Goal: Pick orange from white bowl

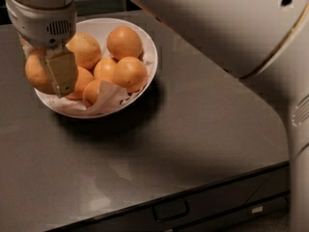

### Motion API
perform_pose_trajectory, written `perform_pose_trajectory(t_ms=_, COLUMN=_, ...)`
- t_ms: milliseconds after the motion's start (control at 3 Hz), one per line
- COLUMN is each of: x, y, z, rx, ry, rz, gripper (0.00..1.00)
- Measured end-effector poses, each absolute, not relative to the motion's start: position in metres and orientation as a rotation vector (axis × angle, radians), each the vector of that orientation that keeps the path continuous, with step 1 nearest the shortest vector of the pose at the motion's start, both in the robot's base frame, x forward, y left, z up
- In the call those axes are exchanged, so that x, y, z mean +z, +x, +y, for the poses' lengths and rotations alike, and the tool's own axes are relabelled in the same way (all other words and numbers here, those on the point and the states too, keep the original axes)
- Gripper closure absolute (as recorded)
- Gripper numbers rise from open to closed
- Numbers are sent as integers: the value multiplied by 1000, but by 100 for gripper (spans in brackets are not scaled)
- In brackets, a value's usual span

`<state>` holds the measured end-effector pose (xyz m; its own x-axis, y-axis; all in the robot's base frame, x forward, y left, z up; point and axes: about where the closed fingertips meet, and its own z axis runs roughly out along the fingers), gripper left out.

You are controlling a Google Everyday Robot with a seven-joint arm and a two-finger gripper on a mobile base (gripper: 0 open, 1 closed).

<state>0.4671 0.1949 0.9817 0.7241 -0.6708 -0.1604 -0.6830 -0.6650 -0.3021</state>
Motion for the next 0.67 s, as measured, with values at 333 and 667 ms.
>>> perform_pose_trajectory(t_ms=333, x=1002, y=456, z=185, rx=-18, ry=-2542, rz=1068, gripper=100)
perform_pose_trajectory(t_ms=667, x=1004, y=455, z=185, rx=-21, ry=-2538, rz=1066, gripper=100)
